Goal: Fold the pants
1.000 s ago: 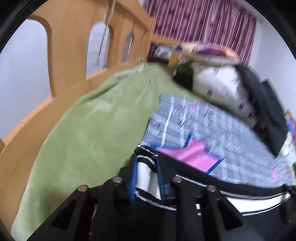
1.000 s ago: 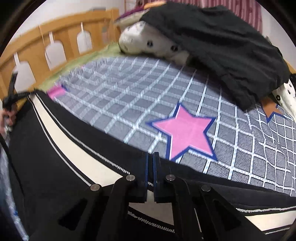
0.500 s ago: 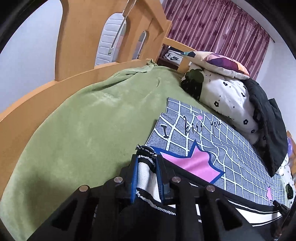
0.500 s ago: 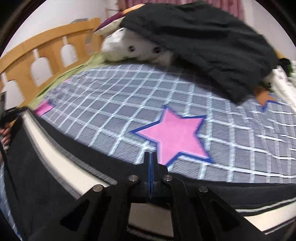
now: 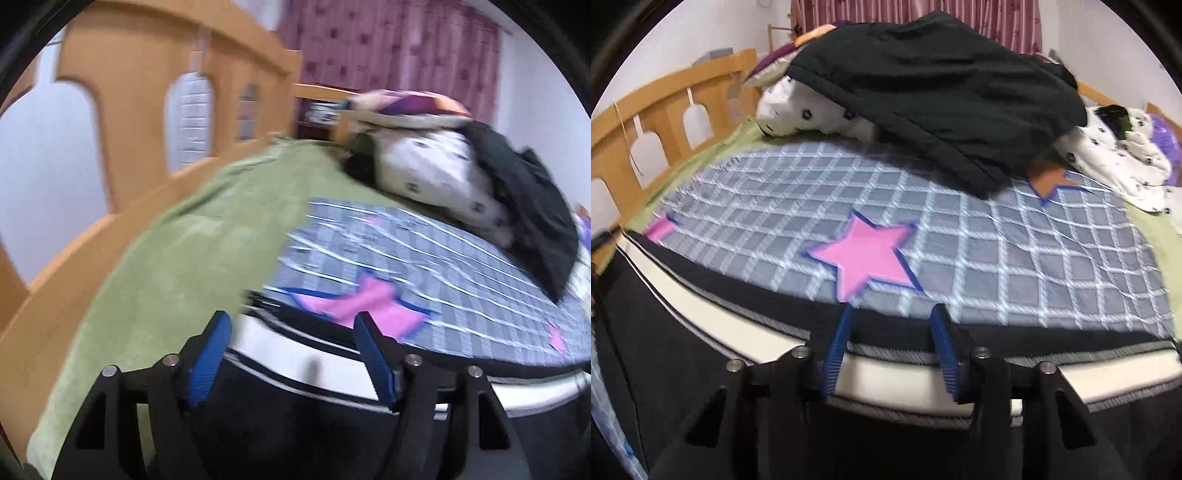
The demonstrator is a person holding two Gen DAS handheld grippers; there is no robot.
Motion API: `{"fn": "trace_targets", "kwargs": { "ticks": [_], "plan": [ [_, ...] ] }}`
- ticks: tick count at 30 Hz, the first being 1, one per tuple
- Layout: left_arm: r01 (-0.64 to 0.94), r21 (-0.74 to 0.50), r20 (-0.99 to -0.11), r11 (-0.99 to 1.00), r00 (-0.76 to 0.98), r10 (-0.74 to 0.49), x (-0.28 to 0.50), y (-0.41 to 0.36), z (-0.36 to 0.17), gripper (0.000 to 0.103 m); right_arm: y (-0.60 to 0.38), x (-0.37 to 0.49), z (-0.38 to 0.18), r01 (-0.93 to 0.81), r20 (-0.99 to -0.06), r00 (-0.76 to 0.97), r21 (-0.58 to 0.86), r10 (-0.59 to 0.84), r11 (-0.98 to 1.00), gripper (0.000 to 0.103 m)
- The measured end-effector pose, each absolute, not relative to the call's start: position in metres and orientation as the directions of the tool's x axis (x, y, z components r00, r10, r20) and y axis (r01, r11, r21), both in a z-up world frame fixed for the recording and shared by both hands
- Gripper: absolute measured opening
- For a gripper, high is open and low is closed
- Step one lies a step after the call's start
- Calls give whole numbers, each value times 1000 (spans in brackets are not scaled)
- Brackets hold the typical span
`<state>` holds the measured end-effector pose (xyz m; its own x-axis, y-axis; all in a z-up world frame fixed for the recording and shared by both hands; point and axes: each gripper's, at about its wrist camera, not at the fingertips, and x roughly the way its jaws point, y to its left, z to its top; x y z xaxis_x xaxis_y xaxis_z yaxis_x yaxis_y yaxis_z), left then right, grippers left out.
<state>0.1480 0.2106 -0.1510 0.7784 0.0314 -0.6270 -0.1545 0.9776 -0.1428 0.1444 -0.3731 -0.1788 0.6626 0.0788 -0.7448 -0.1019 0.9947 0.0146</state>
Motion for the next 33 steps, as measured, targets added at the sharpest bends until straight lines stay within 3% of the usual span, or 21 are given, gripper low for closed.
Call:
{"fn": "trace_targets", "kwargs": {
  "ticks": [3, 7, 10, 15, 23, 27, 33],
  "plan": [
    [-97, -172, -696, 980, 716, -52, 157, 192, -169, 70, -375, 156, -209, -118, -796, 605, -43, 37, 992, 45],
    [-139, -87, -788, 987, 616, 18, 179, 180, -204, 70, -389, 178, -218, -105, -787, 610, 40, 96, 994, 46],
    [-143, -52, -781, 988, 622, 49, 182, 173, -200, 71, -394, 185, -223, -90, -780, 616, 68, 109, 994, 46],
    [-197, -94, -757, 976, 651, 59, 161, 177, -186, 71, -384, 182, -217, -90, -769, 636, 4, 61, 996, 47],
    [-177, -231, -678, 957, 734, -28, 82, 170, -150, 71, -385, 132, -180, -21, -710, 699, 96, 83, 995, 53],
    [-200, -372, -656, 906, 748, -105, 25, 182, -166, 71, -372, 109, -170, -48, -729, 671, 136, 133, 990, 53],
    [-323, -520, -639, 791, 761, -110, -43, 231, -204, 68, -349, 61, -167, -71, -717, 669, 199, 194, 977, 53]
  ]
}}
